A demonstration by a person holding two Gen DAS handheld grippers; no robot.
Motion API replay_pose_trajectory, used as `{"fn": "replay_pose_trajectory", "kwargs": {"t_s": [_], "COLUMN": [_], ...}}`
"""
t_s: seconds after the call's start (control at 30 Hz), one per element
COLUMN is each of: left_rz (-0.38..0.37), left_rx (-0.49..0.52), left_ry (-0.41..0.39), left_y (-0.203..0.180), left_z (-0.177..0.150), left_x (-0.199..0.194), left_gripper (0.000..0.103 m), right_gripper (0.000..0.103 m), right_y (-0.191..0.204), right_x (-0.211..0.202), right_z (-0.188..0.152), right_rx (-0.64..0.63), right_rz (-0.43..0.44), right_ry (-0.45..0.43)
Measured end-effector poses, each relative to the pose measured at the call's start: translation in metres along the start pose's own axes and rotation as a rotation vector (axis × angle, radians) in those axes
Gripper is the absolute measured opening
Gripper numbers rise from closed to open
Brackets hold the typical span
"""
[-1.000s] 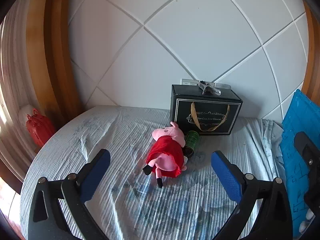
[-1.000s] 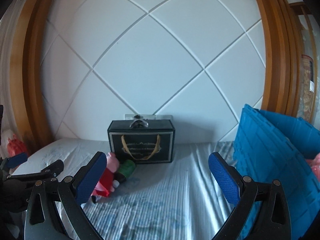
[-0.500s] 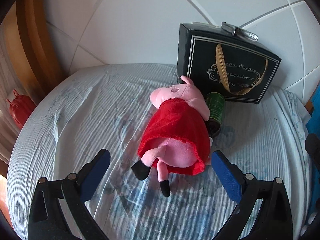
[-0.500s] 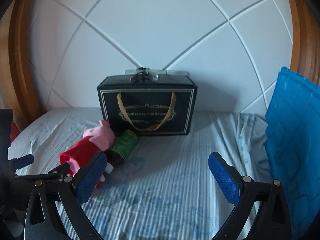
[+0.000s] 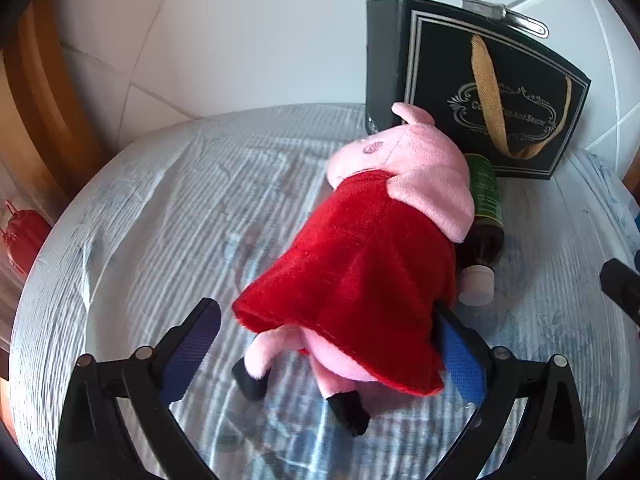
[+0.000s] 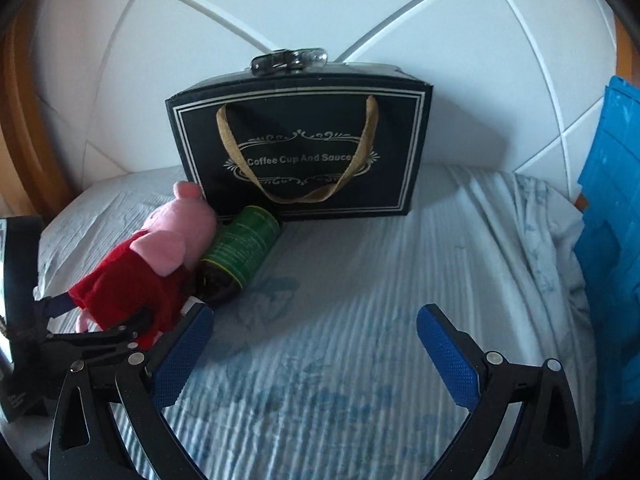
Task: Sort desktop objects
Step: 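Grasp the red-dressed pig plush with the left gripper while the right grasps the green bottle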
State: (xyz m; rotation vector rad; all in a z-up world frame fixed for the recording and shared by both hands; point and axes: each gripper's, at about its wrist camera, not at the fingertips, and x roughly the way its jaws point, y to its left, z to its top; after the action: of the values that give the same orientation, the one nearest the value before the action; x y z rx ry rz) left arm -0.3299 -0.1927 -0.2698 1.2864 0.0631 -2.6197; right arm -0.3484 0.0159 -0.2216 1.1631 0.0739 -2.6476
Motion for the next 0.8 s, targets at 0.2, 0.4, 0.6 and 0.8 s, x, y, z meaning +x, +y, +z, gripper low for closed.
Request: {"fn": "replay_pose_trajectory", "kwargs": {"t_s": [0.2, 0.4, 0.6, 0.8], "left_rz": [0.031, -0.049, -0.088, -0.104], "left_rx": [0.005, -0.069, -0.01, 0.024], "left_ry": [-0.011, 0.024, 0.037, 0.06], "left_y": [0.008, 0.02, 0.004, -0.013], "left_z": [0.013, 0.016, 0.017, 0.016], "left_x": [-0.003, 0.006, 0.011, 0.019], "left_gripper": [0.103, 0.103, 0.103, 0.103], "right_gripper": [0.103, 0.091, 0.052, 0.049], "right_y": [0.023, 0.028, 0.023, 0.028], "right_x": [0.043, 0.071, 0.092, 0.1], "right_z": [0.005, 0.013, 0.021, 0.024], "right_rx": [0.022, 0.097, 0.136, 0.124], "right_rz": [0.106, 0.201, 0.262, 0.335], "right_ry": [0.132, 0.213, 0.274, 0.324]}}
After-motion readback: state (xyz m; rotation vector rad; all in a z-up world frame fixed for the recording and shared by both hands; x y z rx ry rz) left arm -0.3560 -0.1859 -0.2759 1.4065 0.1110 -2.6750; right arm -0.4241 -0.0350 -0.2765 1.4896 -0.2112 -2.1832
